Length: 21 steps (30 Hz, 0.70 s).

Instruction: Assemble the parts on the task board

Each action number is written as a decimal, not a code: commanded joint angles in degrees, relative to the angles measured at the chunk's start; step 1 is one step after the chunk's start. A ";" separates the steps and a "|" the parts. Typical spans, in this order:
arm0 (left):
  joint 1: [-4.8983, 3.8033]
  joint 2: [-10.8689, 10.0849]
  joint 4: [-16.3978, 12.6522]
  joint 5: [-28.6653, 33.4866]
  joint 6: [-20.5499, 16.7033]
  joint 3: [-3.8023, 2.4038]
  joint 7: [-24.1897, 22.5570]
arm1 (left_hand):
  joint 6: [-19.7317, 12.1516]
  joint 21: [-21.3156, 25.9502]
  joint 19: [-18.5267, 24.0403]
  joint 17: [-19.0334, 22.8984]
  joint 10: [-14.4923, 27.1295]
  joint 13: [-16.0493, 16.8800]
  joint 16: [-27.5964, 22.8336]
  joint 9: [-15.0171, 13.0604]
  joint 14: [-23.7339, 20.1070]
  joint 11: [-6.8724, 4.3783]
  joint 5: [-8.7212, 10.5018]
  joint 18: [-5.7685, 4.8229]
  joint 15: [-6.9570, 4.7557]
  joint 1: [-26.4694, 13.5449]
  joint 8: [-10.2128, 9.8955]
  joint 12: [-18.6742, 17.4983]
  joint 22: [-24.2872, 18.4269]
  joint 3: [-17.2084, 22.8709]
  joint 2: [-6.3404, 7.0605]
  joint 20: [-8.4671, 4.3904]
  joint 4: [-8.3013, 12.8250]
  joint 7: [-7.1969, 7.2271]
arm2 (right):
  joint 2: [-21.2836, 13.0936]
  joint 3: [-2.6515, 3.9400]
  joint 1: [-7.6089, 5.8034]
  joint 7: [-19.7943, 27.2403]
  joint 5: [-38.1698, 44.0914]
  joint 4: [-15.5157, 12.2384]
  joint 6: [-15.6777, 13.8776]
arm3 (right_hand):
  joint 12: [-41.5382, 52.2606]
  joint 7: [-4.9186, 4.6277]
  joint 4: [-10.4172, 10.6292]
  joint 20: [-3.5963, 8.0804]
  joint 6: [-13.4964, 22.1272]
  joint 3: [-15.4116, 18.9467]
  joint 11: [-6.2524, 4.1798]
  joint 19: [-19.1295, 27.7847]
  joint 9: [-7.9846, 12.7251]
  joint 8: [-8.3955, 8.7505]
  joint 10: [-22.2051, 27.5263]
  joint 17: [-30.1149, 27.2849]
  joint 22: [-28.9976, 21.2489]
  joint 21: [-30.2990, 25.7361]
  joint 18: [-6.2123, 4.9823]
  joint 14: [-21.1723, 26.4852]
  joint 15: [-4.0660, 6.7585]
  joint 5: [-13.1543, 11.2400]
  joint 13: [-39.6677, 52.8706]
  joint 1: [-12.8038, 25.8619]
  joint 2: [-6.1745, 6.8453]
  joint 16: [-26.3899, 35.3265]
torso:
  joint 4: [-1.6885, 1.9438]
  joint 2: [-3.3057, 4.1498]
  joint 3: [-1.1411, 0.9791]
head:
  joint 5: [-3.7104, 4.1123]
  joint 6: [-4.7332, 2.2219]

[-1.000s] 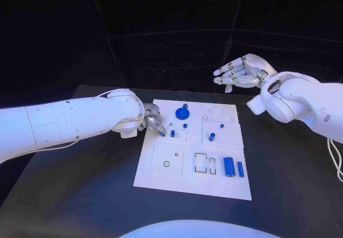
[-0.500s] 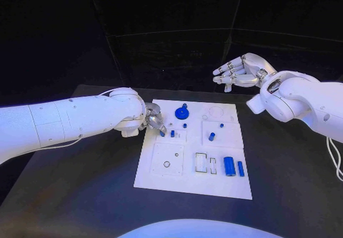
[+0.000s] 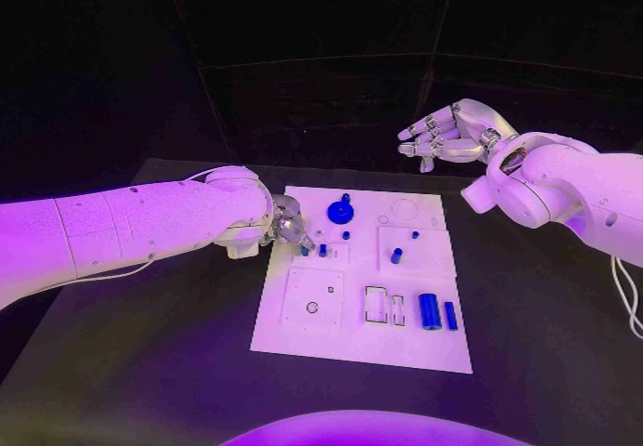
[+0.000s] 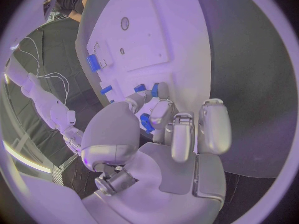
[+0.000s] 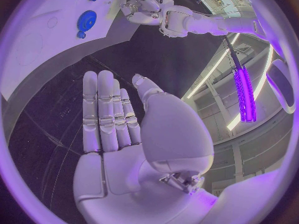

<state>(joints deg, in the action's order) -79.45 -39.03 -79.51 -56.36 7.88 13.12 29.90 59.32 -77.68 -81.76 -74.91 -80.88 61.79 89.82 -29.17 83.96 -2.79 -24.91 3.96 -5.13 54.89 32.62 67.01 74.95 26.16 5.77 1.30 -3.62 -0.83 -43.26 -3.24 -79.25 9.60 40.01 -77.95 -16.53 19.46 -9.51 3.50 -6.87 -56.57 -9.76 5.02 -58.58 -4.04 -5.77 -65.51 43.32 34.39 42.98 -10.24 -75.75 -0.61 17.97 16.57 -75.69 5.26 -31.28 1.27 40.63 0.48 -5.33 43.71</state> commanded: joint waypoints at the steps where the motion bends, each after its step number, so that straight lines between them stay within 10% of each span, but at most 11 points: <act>1: -0.03 -0.11 0.06 0.03 -0.01 0.01 0.58 | 0.56 -0.25 -0.31 -15.09 -0.33 0.10 0.18 0.17 6.04 -0.06 0.33 -0.14 -0.37 -0.61 -0.39 0.27 0.23 -2.41 0.02 -0.29 -0.57 -0.11 | 0.04 0.04 -0.11 0.44 0.03 -0.09 0.09 | 0.24 -0.16 0.38 -0.09 0.43 0.04 -0.07 0.20 -0.06 -0.19 0.42 -0.08 0.06 -0.24 -0.20 -0.02 -0.11 0.24 -0.08 0.12 -0.26 0.18 | 0.04 -0.01 0.00 | 0.02 0.01; 14: -0.03 -0.49 -0.11 0.03 -2.53 0.00 -0.03 | 1.35 -0.33 -0.50 -15.09 -0.40 0.10 0.18 0.66 6.04 -0.06 0.83 -0.19 -0.38 -0.42 -1.20 0.38 0.62 -10.48 0.01 -0.36 -3.23 -0.11 | 0.04 0.04 -0.11 0.47 0.03 -0.03 0.07 | 0.24 -0.16 0.38 -0.09 0.43 0.04 -0.07 0.20 -0.06 -0.19 0.42 -0.08 0.06 -0.24 -0.20 -0.02 -0.11 0.24 -0.08 0.12 -0.26 0.18 | 0.01 -0.03 0.01 | 0.00 -0.02; 18: -0.02 -1.07 -0.48 0.30 -4.55 -0.01 -1.10 | 1.52 -0.27 -0.51 -15.09 -0.39 0.06 0.18 0.75 6.04 -0.05 3.31 -0.18 -0.38 -0.17 -1.39 0.38 0.63 -12.81 -0.05 -0.36 -4.28 -0.13 | 0.05 0.04 -0.11 0.50 0.03 -0.01 0.09 | 0.24 -0.16 0.38 -0.09 0.43 0.04 -0.07 0.20 -0.06 -0.19 0.42 -0.08 0.06 -0.24 -0.20 -0.02 -0.11 0.24 -0.08 0.12 -0.26 0.18 | 0.04 -0.01 0.02 | 0.01 -0.07; 21: -0.02 -1.70 -0.85 1.39 -6.47 -0.03 -2.48 | 1.52 0.00 -0.39 -15.09 -0.27 -0.10 0.18 0.80 6.04 0.00 10.16 -0.11 -0.37 0.70 -1.59 0.26 0.43 -15.17 -0.36 -0.35 -5.32 -0.16 | 0.04 0.04 -0.11 0.51 0.03 0.03 0.11 | 0.24 -0.16 0.38 -0.09 0.43 0.04 -0.07 0.20 -0.06 -0.19 0.42 -0.08 0.06 -0.24 -0.20 -0.02 -0.11 0.24 -0.08 0.12 -0.26 0.18 | 0.00 -0.03 0.00 | 0.07 -0.10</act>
<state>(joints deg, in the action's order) -79.42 -40.53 -80.12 -56.17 4.76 13.13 29.44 60.52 -77.68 -81.95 -74.90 -80.87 61.79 89.82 -28.42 84.05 -2.78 -15.89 3.96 -5.22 55.23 31.30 67.24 74.94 11.42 5.43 1.11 -8.78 -0.82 -43.23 -3.24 -79.26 9.62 40.01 -77.87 -16.53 19.46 -9.51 3.49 -6.87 -56.57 -9.75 5.01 -58.58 -4.04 -5.77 -65.51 43.33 34.38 42.98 -10.24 -75.75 -0.61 17.97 16.58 -75.69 5.26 -31.28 1.30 40.61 0.49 -5.32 43.63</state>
